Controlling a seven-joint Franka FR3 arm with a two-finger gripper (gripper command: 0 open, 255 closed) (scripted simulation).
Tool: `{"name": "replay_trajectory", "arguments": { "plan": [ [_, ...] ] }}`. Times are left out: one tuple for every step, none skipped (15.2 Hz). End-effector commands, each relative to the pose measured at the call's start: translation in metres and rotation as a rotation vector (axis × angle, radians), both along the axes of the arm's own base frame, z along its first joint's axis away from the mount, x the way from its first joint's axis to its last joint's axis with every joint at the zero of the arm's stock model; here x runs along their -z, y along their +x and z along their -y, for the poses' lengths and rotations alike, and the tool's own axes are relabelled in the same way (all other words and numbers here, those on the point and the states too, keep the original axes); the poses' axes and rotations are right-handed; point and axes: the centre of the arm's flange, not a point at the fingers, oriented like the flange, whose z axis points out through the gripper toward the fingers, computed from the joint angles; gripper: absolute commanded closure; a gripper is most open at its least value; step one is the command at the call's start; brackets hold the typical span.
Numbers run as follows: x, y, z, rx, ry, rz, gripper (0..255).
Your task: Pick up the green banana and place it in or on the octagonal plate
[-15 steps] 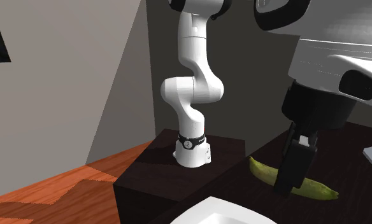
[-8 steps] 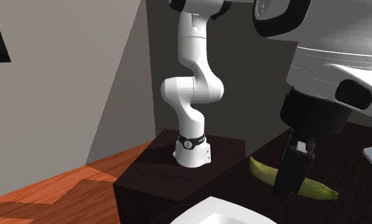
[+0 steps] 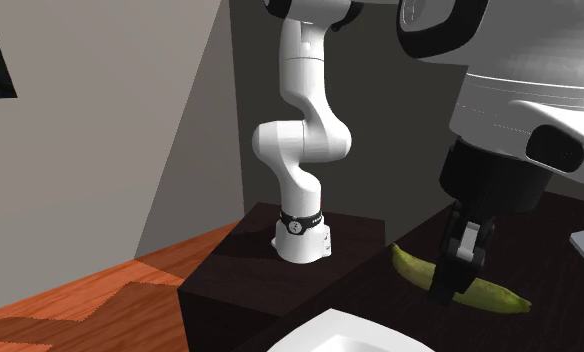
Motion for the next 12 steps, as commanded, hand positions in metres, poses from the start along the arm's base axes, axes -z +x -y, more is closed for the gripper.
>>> {"name": "replay_trajectory", "arguments": {
  "plan": [
    [0.0,0.0,0.0,0.0,0.0,0.0,255],
    [0.0,0.0,0.0,0.0,0.0,0.0,255],
    [0.0,0.0,0.0,0.0,0.0,0.0,255],
    [-0.005,0.0,0.0,0.0,0.0,0.0,255],
    [-0.011,0.0,0.0,0.0,0.0,0.0,255],
    [-0.016,0.0,0.0,0.0,0.0,0.0,255],
    [-0.021,0.0,0.0,0.0,0.0,0.0,255],
    [-0.026,0.0,0.0,0.0,0.0,0.0,255],
    [-0.032,0.0,0.0,0.0,0.0,0.0,255],
    [-0.037,0.0,0.0,0.0,0.0,0.0,255],
    [-0.042,0.0,0.0,0.0,0.0,0.0,255],
    [-0.048,0.0,0.0,0.0,0.0,0.0,255]
  ]
}}
